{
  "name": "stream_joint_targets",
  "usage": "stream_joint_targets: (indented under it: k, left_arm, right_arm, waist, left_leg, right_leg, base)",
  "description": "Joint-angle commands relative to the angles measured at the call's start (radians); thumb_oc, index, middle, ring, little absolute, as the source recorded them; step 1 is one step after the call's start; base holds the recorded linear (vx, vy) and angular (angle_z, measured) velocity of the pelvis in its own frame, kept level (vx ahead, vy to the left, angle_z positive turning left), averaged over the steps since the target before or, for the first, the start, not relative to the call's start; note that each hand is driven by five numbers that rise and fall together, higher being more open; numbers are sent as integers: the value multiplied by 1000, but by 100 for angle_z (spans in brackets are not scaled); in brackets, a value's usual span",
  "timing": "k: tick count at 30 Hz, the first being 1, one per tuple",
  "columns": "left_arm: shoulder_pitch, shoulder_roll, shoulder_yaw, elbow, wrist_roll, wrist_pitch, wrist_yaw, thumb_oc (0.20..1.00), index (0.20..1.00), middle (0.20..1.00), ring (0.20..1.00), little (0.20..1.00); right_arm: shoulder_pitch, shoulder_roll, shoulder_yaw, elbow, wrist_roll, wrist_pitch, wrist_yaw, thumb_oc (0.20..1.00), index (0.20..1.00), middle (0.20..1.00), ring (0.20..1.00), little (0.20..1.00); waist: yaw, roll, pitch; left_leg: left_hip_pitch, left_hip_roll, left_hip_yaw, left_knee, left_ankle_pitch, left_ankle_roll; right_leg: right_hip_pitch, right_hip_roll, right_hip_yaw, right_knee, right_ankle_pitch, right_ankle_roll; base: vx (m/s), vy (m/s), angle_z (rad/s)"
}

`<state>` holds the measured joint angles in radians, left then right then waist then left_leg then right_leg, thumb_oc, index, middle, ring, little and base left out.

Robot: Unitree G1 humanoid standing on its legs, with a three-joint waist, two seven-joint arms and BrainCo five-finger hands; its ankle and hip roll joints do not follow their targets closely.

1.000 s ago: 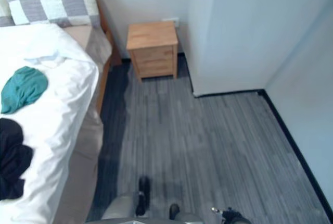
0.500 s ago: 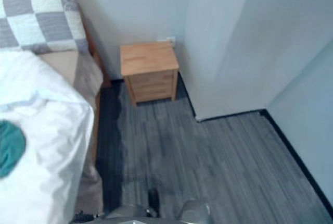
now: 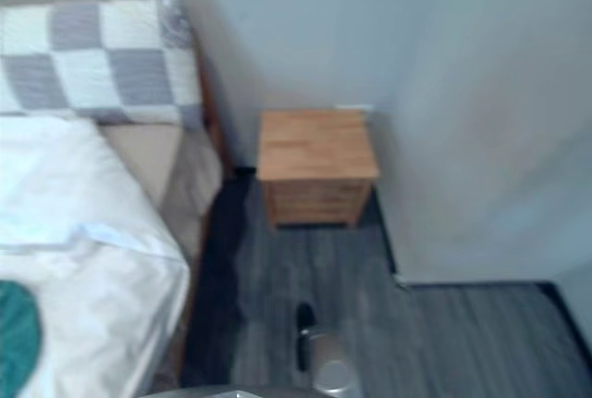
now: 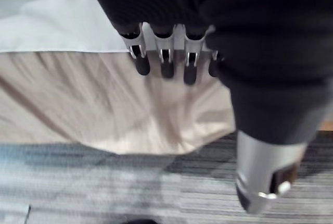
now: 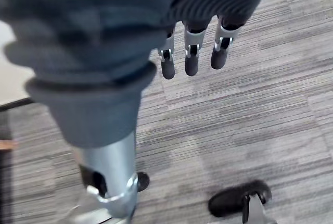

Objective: Tidy up the quilt and then pick up the clothes from the bed and put them into the laundry hamper.

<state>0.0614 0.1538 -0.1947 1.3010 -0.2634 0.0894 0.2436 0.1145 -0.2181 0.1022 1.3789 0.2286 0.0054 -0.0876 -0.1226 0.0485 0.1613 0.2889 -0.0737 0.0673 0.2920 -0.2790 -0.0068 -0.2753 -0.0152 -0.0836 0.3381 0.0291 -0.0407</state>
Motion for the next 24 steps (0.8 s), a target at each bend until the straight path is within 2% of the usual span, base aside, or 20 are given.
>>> stream_joint_targets:
  k: [1,3,4,6,7,8,9,10,11,12,13,14,16,18,20,22,23,24]
  left_arm:
    - [-12,9,27,-26,11,-12,19,1000,1000,1000,1000,1000]
    - [-4,-4,3,-41,16,-16,-4,1000,1000,1000,1000,1000]
    - [3,-6,-2,-42,19,-25,1,1000,1000,1000,1000,1000]
    - [11,1,-6,-42,31,-35,14,1000,1000,1000,1000,1000]
    - [14,25,-3,-44,53,-44,0,1000,1000,1000,1000,1000]
    - [15,28,-4,-46,53,-43,-2,1000,1000,1000,1000,1000]
    - [11,38,-4,-51,46,-43,-10,1000,1000,1000,1000,1000]
    - [9,42,-6,-52,35,-46,-12,1000,1000,1000,1000,1000]
    - [-2,51,-8,-62,2,-58,-16,1000,1000,1000,1000,1000]
    - [-10,53,-10,-65,-3,-57,-11,1000,1000,1000,1000,1000]
    - [-29,54,-17,-63,-50,-55,10,1000,1000,1000,1000,1000]
    - [-31,54,-18,-64,-63,-53,16,1000,1000,1000,1000,1000]
    - [-59,57,-27,-60,-119,-44,44,1000,1000,1000,1000,1000]
    - [-94,67,-55,-55,-160,-36,58,1000,1000,1000,1000,1000]
    - [-126,60,-68,-51,-136,-30,78,1000,1000,1000,1000,1000]
    - [-133,57,-63,-54,-160,-44,97,1000,1000,1000,1000,1000]
    - [-132,57,-62,-55,-178,-46,103,1000,1000,1000,1000,1000]
    - [-126,54,-44,-61,-197,-59,113,1000,1000,1000,1000,1000]
  right_arm:
    - [-61,-43,30,-59,-59,-43,-24,1000,1000,1000,1000,1000]
    - [-99,-89,13,-77,-27,-71,7,1000,1000,1000,1000,1000]
    - [-113,-97,6,-82,-20,-88,18,1000,1000,1000,1000,1000]
    - [-132,-98,9,-103,6,-140,27,1000,1000,1000,1000,1000]
    - [-149,-92,33,-147,48,-138,13,1000,1000,1000,1000,1000]
    - [-150,-90,34,-153,51,-136,11,1000,1000,1000,1000,1000]
    - [-154,-87,53,-182,82,-120,2,1000,1000,1000,1000,1000]
    - [-154,-86,59,-192,86,-114,1,1000,1000,1000,1000,1000]
    - [-154,-79,71,-205,70,-115,3,1000,1000,1000,1000,1000]
    - [-148,-70,75,-211,64,-117,1,1000,1000,1000,1000,1000]
    - [-123,-59,85,-247,16,-91,-8,1000,1000,1000,1000,1000]
    - [-120,-57,87,-251,-6,-84,-9,1000,1000,1000,1000,1000]
    - [-106,-37,109,-235,-51,-86,-29,1000,1000,1000,1000,1000]
    - [-84,-12,134,-200,-41,-112,-48,1000,1000,1000,1000,1000]
    - [-62,5,139,-183,5,-116,-64,1000,1000,1000,1000,1000]
    - [-57,9,144,-184,-10,-82,-48,1000,1000,1000,1000,1000]
    - [-57,9,145,-185,-27,-79,-48,1000,1000,1000,1000,1000]
    - [-62,9,158,-188,-65,-55,-46,1000,1000,1000,1000,1000]
  waist:
    - [-7,-65,40]
    - [43,-55,64]
    - [65,-49,75]
    - [91,-46,85]
    - [104,-51,72]
    - [105,-52,69]
    - [107,-44,60]
    - [108,-41,56]
    - [114,-31,47]
    - [114,-22,49]
    - [92,-7,57]
    - [89,-7,58]
    - [74,-11,61]
    - [38,-27,62]
    - [1,-48,41]
    - [6,-62,17]
    - [7,-64,14]
    - [28,-77,4]
  left_leg:
    - [-247,146,23,245,286,-28]
    - [-385,105,17,223,288,-20]
    - [-412,78,19,177,296,-17]
    - [-444,66,56,72,312,-14]
    - [-431,66,97,-65,278,9]
    - [-425,65,98,-79,276,11]
    - [-393,67,80,-162,279,18]
    - [-381,64,65,-186,280,20]
    - [-352,65,46,-230,291,25]
    - [-336,67,34,-255,298,33]
    - [-304,67,13,-289,313,50]
    - [-302,66,12,-291,314,53]
    - [-295,60,-31,-291,307,57]
    - [-286,36,-130,-286,284,59]
    - [-287,-4,-225,-288,263,67]
    - [-297,-1,-258,-300,269,60]
    - [-298,1,-263,-302,272,58]
    - [-313,18,-265,-296,275,46]
  right_leg:
    - [165,-73,10,-266,92,126]
    - [242,-76,-40,-280,58,112]
    - [278,-74,-51,-290,46,116]
    - [314,-70,-72,-296,17,122]
    - [320,-80,-100,-282,-10,132]
    - [319,-82,-100,-279,-13,133]
    - [309,-78,-108,-249,-35,138]
    - [305,-75,-111,-233,-46,137]
    - [288,-78,-133,-166,-79,141]
    - [261,-92,-138,-95,-73,152]
    - [174,-107,-109,74,-61,161]
    - [161,-110,-104,91,-60,162]
    - [134,-116,-57,44,-46,158]
    - [124,-72,95,-91,-5,167]
    - [131,-26,288,-210,63,189]
    - [160,-8,340,-248,58,189]
    - [166,-8,340,-255,56,189]
    - [180,-22,315,-273,50,190]
  base:
    - [286,-161,19]
    - [258,-58,-26]
    - [210,19,-26]
    - [244,61,-31]
    - [203,94,-23]
    - [172,137,-31]
    - [92,88,-33]
    - [152,142,-45]
    - [127,119,-32]
    - [204,195,-42]
    - [149,141,-31]
    - [142,92,-29]
    - [104,-82,7]
    - [184,-224,94]
    - [188,-258,157]
    - [128,-192,206]
    - [110,-227,237]
    - [83,-256,218]
